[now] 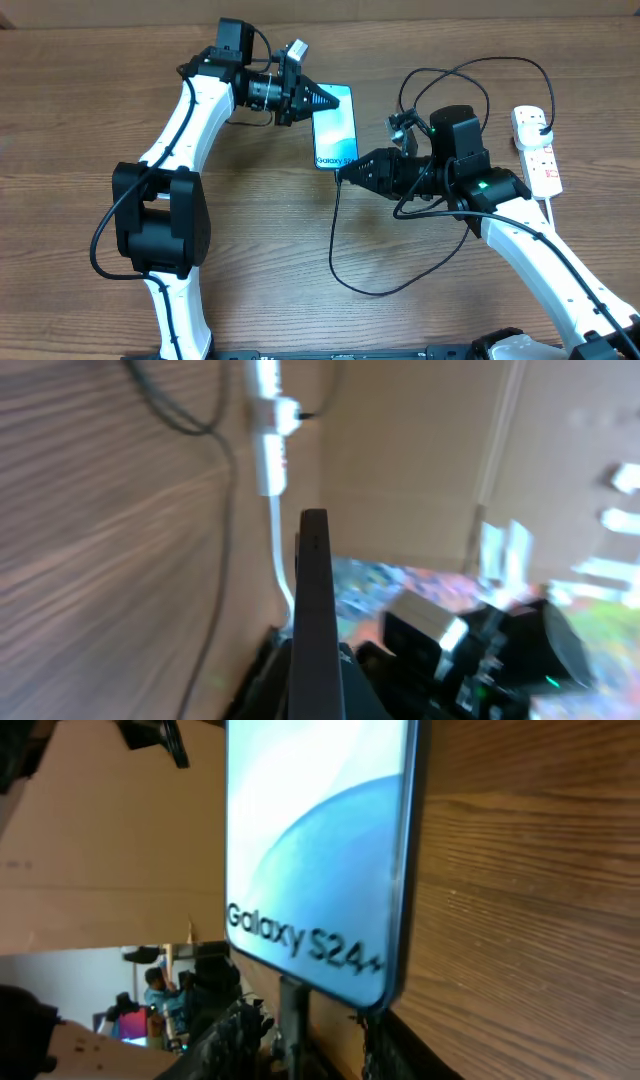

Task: Plug charger to phone and switch on socket
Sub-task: 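Open the right gripper off the plug and lower the phone with the left gripper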

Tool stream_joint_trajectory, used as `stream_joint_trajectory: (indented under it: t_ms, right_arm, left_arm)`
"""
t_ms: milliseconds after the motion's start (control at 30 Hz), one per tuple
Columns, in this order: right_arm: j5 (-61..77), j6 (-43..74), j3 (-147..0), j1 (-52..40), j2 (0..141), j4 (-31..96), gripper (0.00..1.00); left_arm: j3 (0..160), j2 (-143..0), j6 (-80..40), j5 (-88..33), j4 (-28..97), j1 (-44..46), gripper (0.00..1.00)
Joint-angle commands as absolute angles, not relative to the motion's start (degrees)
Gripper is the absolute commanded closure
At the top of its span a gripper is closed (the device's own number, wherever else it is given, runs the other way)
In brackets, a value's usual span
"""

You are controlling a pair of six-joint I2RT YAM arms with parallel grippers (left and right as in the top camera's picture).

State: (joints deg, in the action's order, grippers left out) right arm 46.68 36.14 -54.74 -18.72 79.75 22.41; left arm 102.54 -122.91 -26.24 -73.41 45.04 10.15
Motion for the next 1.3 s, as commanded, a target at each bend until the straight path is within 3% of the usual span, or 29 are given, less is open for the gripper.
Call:
stream_joint_trajectory:
  t_ms: [0,333,1067,1267]
  right_arm:
    - [43.7,35.1,-55.4,-18.3,80.1,23.0,0.63]
    - [42.5,35.1,-55.4,-18.3,80.1,23.5,0.57]
    - [42.0,35.1,-55.4,-18.3,80.1,24.2,0.55]
    - [41.6,35.1,-55.4,-18.3,80.1,24.3,0.55]
  left_arm:
    - [103.3,-122.9,-23.5,-65.4,46.7,10.6,0.95]
    - [103.3,-123.9,-17.2,-48.9,55.0,10.7,0.95]
    - [103.3,-139.4,-18.2,-47.6,57.2,12.3,0.94]
    - [103.3,-139.7,-18.2,-47.6,57.1,12.3,0.68]
